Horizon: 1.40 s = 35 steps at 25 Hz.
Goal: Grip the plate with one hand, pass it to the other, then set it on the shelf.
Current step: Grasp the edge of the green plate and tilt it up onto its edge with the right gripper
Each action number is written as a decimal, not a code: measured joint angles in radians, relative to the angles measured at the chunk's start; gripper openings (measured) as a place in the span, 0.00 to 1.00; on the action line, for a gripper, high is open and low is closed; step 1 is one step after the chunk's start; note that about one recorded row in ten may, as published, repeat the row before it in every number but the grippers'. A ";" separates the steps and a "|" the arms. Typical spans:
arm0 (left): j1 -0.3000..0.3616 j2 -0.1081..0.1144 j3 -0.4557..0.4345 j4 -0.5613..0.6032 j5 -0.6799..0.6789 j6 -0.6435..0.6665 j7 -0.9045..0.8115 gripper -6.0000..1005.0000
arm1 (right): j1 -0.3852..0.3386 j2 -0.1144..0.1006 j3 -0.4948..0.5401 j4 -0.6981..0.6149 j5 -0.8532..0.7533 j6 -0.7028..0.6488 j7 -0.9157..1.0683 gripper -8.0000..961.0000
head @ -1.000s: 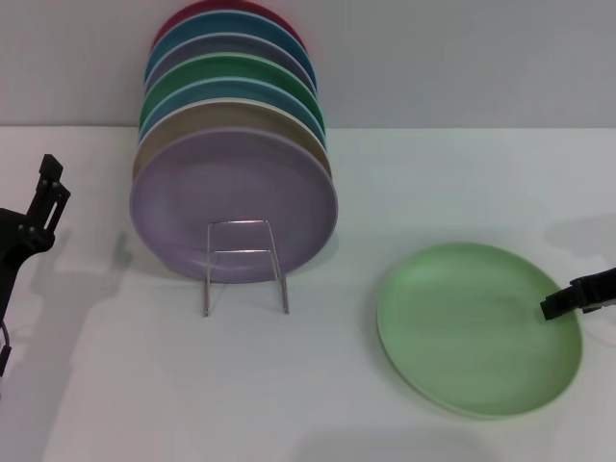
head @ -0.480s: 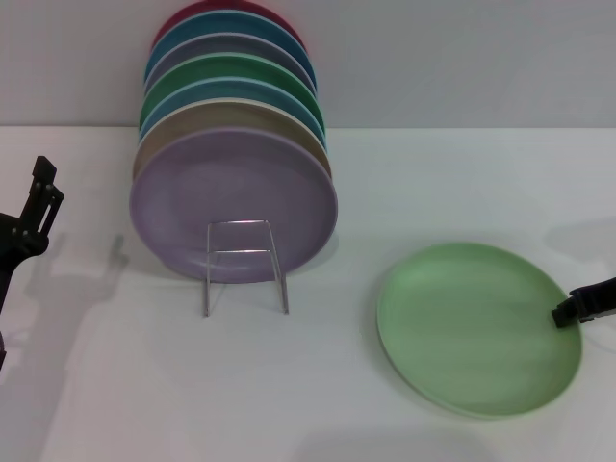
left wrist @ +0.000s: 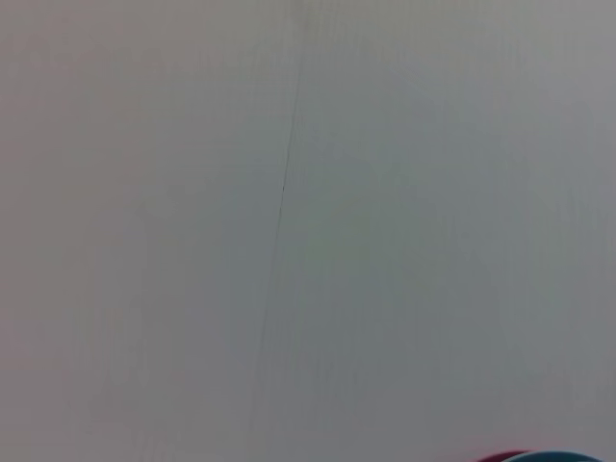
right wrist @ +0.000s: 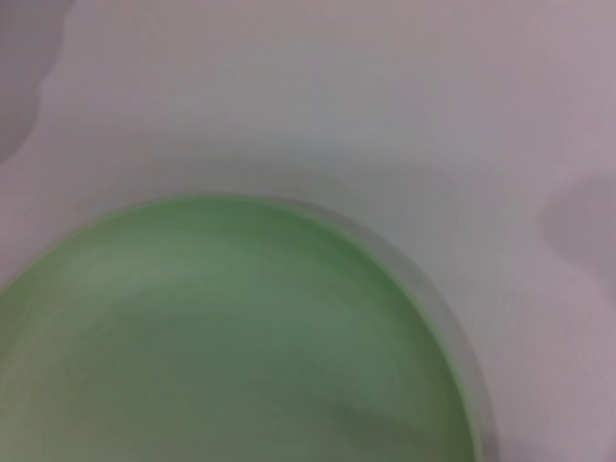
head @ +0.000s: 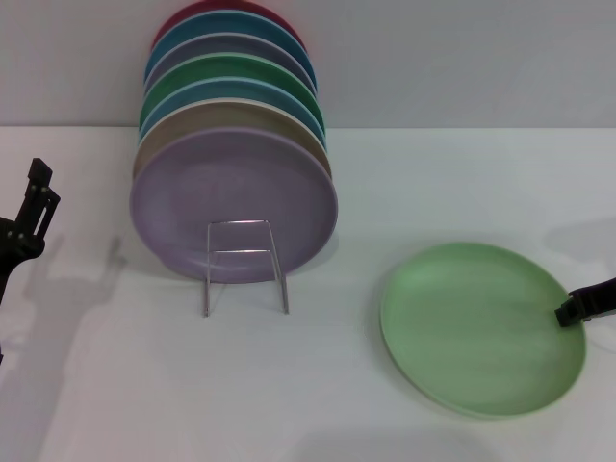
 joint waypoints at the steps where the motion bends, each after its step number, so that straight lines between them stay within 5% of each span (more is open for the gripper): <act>1: 0.000 0.000 0.000 0.000 0.000 0.001 0.000 0.78 | 0.000 0.000 0.000 0.000 0.000 0.000 0.000 0.13; 18: 0.002 0.001 -0.002 0.000 -0.001 0.008 -0.001 0.78 | -0.012 0.009 0.000 0.038 0.000 -0.036 -0.033 0.05; 35: -0.002 0.002 -0.002 0.001 0.000 0.011 -0.001 0.78 | -0.135 0.021 -0.105 0.245 0.081 -0.255 -0.113 0.04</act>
